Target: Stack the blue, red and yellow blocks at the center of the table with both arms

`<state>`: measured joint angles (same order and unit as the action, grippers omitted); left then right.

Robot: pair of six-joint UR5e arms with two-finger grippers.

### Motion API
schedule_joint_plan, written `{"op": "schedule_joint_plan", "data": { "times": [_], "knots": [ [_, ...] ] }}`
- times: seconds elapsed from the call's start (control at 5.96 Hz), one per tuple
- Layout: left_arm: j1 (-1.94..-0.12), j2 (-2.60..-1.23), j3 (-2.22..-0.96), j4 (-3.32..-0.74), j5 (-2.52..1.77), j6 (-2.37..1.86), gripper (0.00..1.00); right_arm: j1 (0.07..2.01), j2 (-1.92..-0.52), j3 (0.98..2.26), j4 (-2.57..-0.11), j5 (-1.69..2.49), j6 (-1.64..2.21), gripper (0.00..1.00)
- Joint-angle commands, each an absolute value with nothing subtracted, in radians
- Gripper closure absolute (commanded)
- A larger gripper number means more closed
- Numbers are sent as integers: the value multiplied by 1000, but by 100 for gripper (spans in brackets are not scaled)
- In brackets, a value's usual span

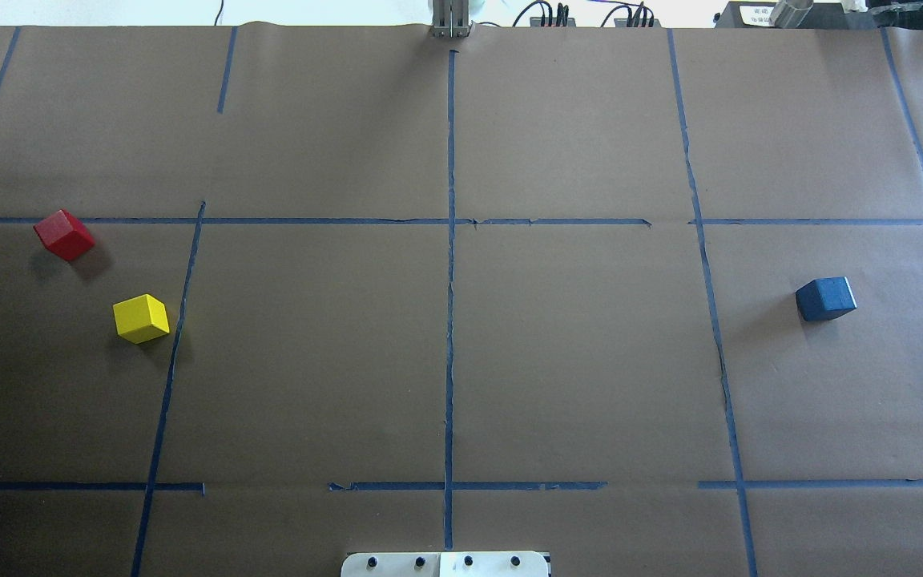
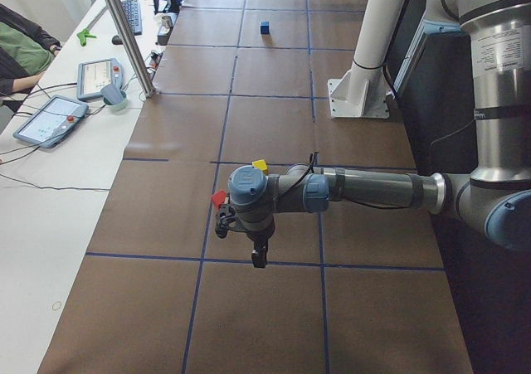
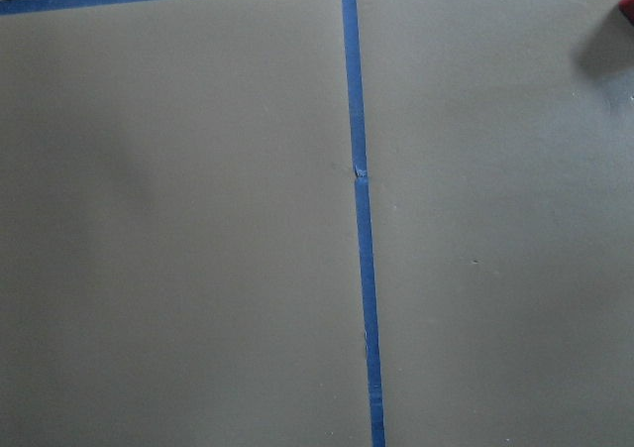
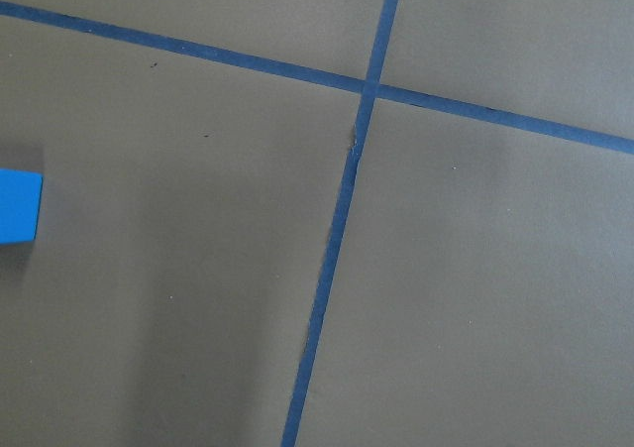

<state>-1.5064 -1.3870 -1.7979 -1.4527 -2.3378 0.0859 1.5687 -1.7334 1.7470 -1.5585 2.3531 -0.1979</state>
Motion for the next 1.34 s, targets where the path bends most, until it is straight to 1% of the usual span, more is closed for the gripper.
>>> {"op": "schedule_joint_plan", "data": {
  "times": [0.0,0.17,0.34,0.5,0.67,0.84,1.01,1.17],
  "knots": [
    [-1506,-1385,-1799,-1451,-2338,86,0,1569,-1733,1750,-1557,2355,-198,0],
    [-1506,-1385,-1799,-1451,-2339,86,0,1554,-1726,1756,-1543,2355,-201,0],
    [-1505,-1385,-1799,-1451,-2339,86,0,1457,-1724,1753,-1416,2362,-184,0],
    [-1505,-1385,-1799,-1451,-2339,86,0,1346,-1651,1755,-1360,2364,-52,0],
    [-1505,-1385,-1798,-1451,-2339,86,0,1242,-1631,1784,-1317,2341,100,0],
    [-1505,-1385,-1798,-1451,-2339,86,0,1150,-1620,1784,-1231,2279,270,0],
    [-1503,-1385,-1798,-1451,-2339,86,0,1099,-1621,1778,-1150,2246,537,1],
    [-1502,-1385,-1798,-1453,-2339,86,0,1073,-1632,1775,-1108,2221,704,1]
  ]
}}
